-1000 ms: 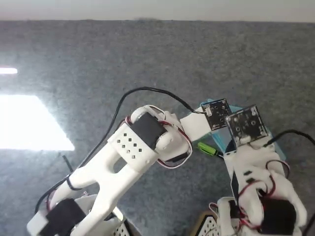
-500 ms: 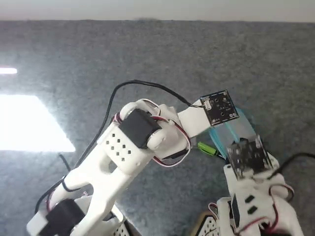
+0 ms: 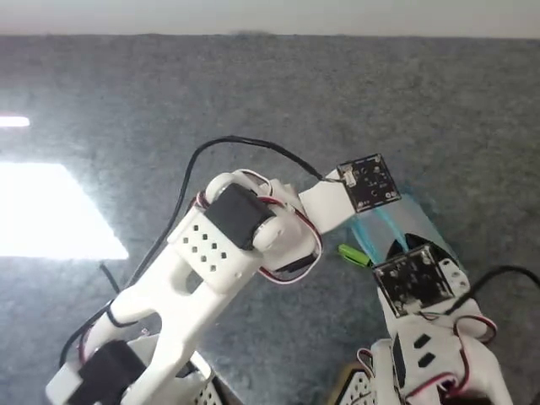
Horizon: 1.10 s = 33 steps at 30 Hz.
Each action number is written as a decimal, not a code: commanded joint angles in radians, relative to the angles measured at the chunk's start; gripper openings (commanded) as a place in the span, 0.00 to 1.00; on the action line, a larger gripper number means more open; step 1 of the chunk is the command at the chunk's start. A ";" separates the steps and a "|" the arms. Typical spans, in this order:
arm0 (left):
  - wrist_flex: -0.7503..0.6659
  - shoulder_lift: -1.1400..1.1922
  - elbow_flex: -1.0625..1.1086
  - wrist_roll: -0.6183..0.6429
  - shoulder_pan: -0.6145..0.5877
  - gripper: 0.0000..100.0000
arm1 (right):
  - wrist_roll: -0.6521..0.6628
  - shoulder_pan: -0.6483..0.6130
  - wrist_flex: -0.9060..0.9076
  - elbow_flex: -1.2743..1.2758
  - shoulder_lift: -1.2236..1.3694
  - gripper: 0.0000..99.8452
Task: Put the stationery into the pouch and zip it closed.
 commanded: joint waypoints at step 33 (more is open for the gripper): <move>0.035 0.049 0.186 -0.129 0.078 0.01 | 0.611 -0.125 0.025 0.028 -0.002 0.01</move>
